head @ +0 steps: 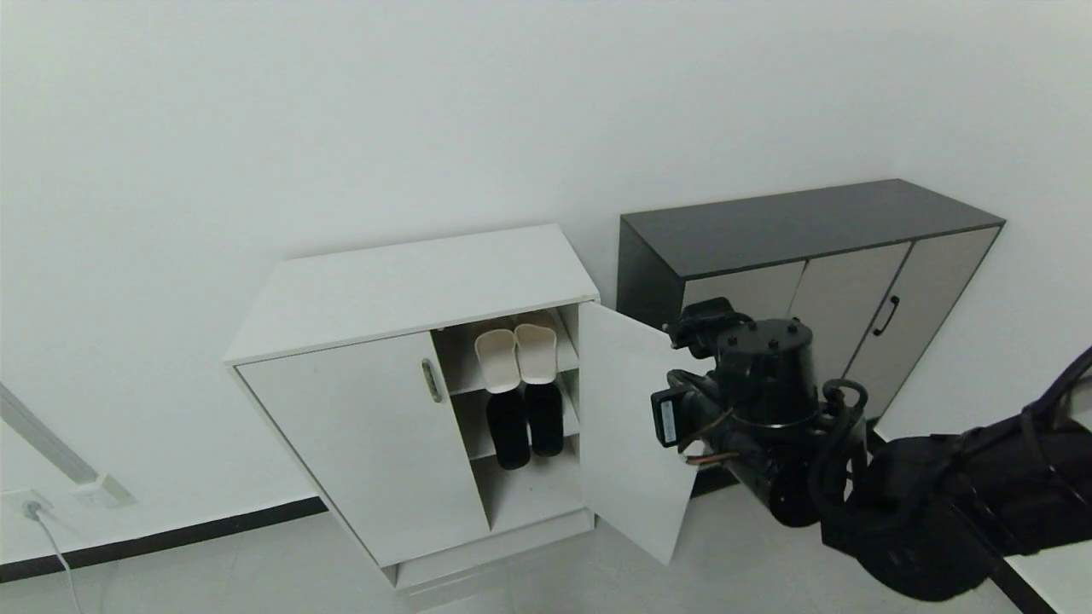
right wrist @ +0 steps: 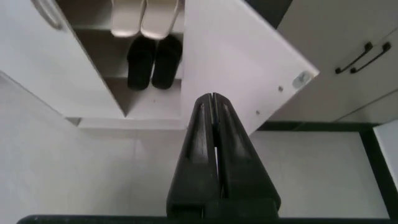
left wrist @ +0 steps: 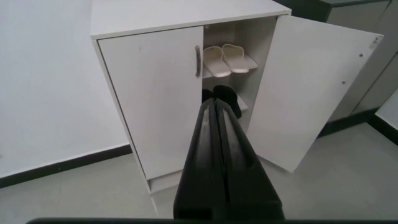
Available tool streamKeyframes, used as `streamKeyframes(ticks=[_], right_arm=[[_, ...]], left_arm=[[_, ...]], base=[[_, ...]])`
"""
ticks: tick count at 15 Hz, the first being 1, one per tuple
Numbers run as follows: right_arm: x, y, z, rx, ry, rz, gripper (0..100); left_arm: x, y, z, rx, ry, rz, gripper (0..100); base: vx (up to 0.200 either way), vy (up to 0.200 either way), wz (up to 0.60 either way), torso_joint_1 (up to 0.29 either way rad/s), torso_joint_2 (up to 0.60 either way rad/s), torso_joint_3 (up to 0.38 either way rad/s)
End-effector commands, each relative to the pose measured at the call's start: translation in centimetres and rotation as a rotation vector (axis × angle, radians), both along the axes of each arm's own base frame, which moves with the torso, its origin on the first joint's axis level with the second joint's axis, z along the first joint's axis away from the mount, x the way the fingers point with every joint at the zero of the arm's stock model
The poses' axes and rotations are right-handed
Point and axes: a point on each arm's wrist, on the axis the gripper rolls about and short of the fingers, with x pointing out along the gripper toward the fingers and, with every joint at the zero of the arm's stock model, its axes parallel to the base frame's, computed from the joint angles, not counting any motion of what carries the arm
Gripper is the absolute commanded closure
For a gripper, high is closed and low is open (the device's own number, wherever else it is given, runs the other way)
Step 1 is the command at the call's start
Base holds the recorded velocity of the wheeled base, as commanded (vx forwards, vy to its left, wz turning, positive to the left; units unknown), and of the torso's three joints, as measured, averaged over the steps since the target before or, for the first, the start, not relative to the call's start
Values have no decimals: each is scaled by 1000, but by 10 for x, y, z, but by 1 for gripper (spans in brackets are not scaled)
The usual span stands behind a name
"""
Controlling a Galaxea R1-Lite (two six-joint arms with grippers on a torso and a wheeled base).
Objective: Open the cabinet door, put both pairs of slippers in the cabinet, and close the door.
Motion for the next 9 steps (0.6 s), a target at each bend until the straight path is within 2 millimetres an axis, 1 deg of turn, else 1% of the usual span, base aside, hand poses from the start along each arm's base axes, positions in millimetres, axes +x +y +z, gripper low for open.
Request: streamKeyframes(ticks=[1, 3, 6, 8, 9], right_arm=[[28, -14, 4, 19, -14, -41, 100], [56, -22, 3, 34, -26, -80, 100], [95, -32, -9, 37, -16, -122, 100], [116, -37, -21, 30, -4, -153, 100], [120, -37, -23, 32, -4, -155, 100]], left_arm=[[0, 0, 0, 0, 1, 0, 100], [0, 0, 0, 0, 1, 0, 100], [0, 0, 0, 0, 1, 0, 100], [0, 0, 0, 0, 1, 0, 100], [0, 0, 0, 0, 1, 0, 100]], base=[[0, 0, 0, 0, 0, 0], [0, 0, 0, 0, 0, 0], [0, 0, 0, 0, 0, 0], [0, 0, 0, 0, 0, 0], [0, 0, 0, 0, 0, 0]])
